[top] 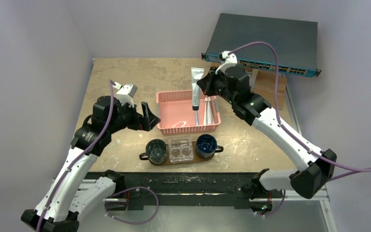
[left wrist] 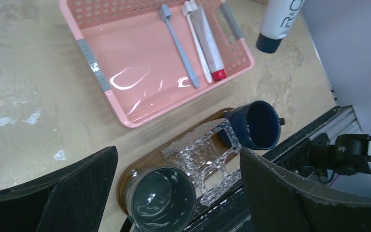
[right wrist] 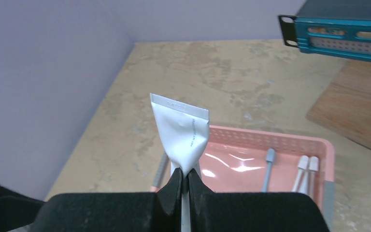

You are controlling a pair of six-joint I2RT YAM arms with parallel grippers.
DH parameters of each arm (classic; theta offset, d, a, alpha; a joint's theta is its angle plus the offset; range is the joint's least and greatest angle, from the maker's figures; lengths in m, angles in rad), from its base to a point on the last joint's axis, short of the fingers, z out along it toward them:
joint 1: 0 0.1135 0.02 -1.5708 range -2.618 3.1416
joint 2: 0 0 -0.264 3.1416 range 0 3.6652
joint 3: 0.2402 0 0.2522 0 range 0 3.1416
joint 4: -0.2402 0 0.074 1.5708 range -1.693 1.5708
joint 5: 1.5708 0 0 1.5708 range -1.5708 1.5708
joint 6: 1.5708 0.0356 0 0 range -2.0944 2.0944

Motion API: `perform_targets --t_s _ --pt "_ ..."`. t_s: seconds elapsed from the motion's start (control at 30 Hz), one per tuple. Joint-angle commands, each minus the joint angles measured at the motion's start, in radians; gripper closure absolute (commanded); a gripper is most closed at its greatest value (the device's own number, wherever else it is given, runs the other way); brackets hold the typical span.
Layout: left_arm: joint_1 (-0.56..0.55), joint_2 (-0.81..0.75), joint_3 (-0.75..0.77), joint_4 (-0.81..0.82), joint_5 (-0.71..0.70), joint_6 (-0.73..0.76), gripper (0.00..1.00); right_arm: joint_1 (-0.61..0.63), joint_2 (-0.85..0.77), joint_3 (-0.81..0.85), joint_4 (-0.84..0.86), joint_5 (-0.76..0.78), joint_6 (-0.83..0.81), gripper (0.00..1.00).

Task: Prepare toiletry sets of a toothbrush and toothpaste on the tray

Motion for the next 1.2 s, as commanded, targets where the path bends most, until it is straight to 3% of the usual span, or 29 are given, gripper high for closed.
perform_targets --t_s 0.0,0.17,0.83,1.03,1.17 --pt "-0.002 -0.007 0.025 0.131 0.148 -0.041 0.03 0.04 -0.04 0.024 0.114 -0.136 0.097 1.0" --pt "-0.002 0.002 0.005 0.238 0.249 -0.1 0.02 0.102 -0.045 0.041 0.152 -0.162 0.135 1.0" --pt "-0.002 0.051 -0.105 0.603 0.527 -0.286 0.02 0.124 0.012 0.023 0.396 -0.403 0.427 1.0" --pt "-0.002 0.065 -0.112 0.621 0.545 -0.292 0.12 0.134 0.023 0.019 0.415 -0.387 0.448 1.0" --pt "-0.002 0.068 -0.118 0.642 0.545 -0.301 0.31 0.139 0.026 0.014 0.426 -0.387 0.454 1.0"
